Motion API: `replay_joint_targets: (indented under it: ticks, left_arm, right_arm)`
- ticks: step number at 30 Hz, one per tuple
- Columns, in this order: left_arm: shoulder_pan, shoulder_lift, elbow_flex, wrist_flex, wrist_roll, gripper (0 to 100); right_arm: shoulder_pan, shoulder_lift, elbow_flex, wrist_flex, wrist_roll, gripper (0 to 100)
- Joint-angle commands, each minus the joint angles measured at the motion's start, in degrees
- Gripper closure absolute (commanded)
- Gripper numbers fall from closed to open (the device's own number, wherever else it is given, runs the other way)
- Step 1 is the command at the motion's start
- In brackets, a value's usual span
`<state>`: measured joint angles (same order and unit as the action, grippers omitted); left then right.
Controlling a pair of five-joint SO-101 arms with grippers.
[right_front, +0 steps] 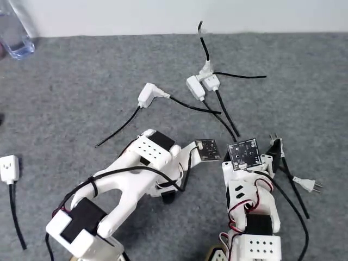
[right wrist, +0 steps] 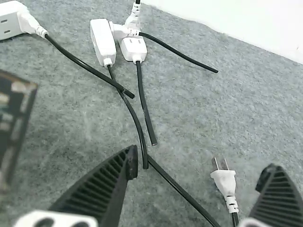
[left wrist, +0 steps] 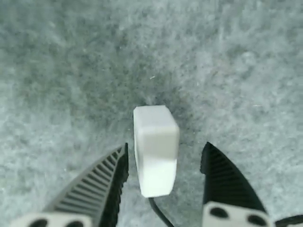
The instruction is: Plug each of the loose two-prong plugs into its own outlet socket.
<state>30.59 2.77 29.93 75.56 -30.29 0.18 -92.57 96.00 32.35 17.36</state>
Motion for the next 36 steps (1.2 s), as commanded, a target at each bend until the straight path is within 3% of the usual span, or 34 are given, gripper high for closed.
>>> replay_joint_targets:
  ticks: [1,7,18,26,30,32,36]
  left_arm:
    - [-3.16,-2.37,-2.07,-1.14,-3.52,76]
    - [-11.69,-2.20,-2.15,-6.68,-9.05,76]
    - [-12.84,-2.11,-11.03,-7.03,-9.49,76]
    - [-9.41,-1.93,-14.11,7.82,-9.14,78]
    - [-8.88,-1.93,-8.92,4.40,-8.53,82]
    - [-8.79,-1.93,-6.02,-0.97,-2.02,82]
    - [-8.88,-2.46,-2.95,-9.23,20.22,82]
  right_arm:
    - [0.31,-0.13,0.97,-1.01,-0.18,61.2]
    - [0.31,-0.13,0.97,-0.92,-0.26,61.2]
    - [0.22,-0.04,0.97,-1.01,-0.44,61.2]
    - [0.22,-0.04,0.97,-1.01,-0.44,61.2]
    - [0.22,-0.04,0.97,-1.01,-0.44,61.2]
    - [0.22,-0.04,0.97,-0.92,-0.35,61.2]
    - [0.22,-0.04,0.97,-0.84,-0.35,61.2]
